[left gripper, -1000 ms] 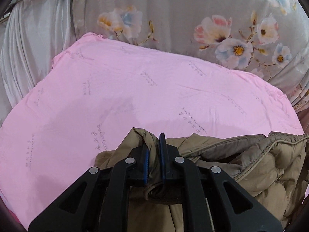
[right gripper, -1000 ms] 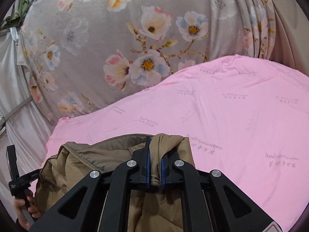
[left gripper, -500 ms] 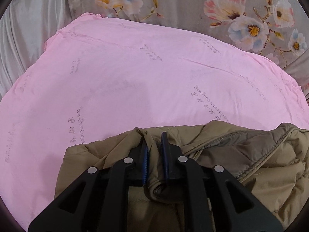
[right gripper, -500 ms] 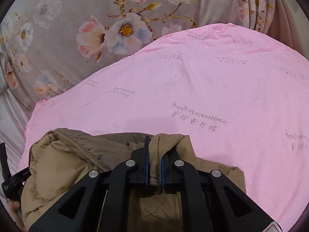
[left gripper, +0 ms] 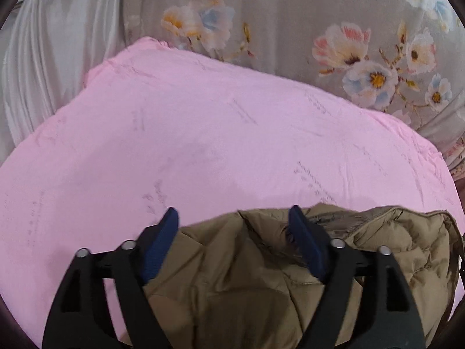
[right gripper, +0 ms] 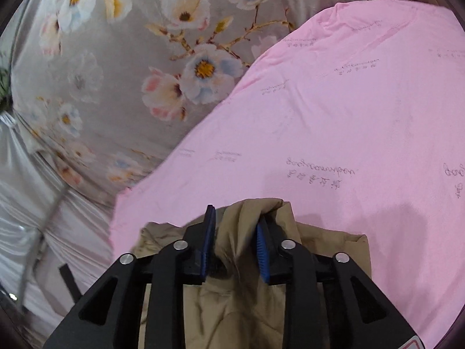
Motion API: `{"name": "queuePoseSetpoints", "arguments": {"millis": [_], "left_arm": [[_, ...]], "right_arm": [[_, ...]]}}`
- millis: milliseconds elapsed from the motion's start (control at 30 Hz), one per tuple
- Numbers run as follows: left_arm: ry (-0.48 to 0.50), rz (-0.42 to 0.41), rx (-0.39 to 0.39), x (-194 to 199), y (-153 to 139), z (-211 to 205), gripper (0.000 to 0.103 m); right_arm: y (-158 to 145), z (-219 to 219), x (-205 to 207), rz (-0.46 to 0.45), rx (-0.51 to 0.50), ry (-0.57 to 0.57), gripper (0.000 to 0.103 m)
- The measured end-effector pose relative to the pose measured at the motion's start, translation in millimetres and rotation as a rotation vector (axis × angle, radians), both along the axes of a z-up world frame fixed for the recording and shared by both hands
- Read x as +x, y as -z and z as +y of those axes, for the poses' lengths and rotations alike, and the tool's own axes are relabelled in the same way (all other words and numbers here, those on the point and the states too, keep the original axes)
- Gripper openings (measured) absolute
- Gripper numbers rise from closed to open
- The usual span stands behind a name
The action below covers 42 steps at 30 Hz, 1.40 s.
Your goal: Fold large clothes
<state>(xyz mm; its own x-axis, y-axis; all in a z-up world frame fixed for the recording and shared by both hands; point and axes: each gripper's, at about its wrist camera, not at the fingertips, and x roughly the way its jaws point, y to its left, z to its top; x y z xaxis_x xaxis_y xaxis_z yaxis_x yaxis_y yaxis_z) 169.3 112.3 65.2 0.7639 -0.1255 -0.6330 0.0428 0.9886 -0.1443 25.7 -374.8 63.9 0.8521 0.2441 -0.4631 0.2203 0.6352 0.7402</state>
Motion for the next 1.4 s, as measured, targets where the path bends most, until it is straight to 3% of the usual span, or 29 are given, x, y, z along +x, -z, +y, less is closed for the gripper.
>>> {"name": "queuePoseSetpoints", "arguments": {"millis": [67,167,200,267,333,400,500,600,700,867,1000,1267,1400], "left_arm": [[-0.006,-0.025,0.017,-5,-16,12,0.081],[-0.031,-0.051,0.037,-16,-36,23,0.079],[-0.026,-0.064,0.039,-21,-43,23,0.077],[0.016,-0.090,0.039,-32,-56,11,0.073],[0.074,-0.084,0.051,-37,-60,-14,0.062],[0.140,-0.054,0.047,-37,-55,-43,0.059],[0.190,-0.006,0.070,-34,-34,-84,0.053],[0.219,0.069,0.081,-20,-10,-117,0.043],[0.213,0.108,0.108,-9,8,-133,0.039],[0.159,0.151,0.117,16,33,-135,0.039],[0.160,0.155,0.106,23,41,-131,0.040],[0.151,0.148,0.051,35,34,-98,0.030],[0.116,0.175,0.055,48,46,-87,0.022]], "right_arm": [[-18,-13,-18,-0.063,0.034,0.031,0.050],[-51,-20,-42,-0.129,0.015,0.068,0.051],[-64,-16,-49,-0.128,-0.044,0.086,0.051],[-91,7,-55,-0.110,-0.255,0.115,0.048],[-105,42,-48,-0.083,-0.438,0.098,0.031],[-100,81,-25,-0.034,-0.537,0.009,0.017],[-80,131,9,0.005,-0.588,-0.106,0.006],[-61,166,35,0.036,-0.628,-0.176,0.004],[-47,187,61,0.083,-0.691,-0.196,0.003],[-13,179,95,0.199,-0.698,-0.201,0.003],[13,156,104,0.273,-0.647,-0.185,0.000],[21,128,96,0.314,-0.656,-0.131,0.000],[33,108,97,0.329,-0.564,-0.115,0.000]]}}
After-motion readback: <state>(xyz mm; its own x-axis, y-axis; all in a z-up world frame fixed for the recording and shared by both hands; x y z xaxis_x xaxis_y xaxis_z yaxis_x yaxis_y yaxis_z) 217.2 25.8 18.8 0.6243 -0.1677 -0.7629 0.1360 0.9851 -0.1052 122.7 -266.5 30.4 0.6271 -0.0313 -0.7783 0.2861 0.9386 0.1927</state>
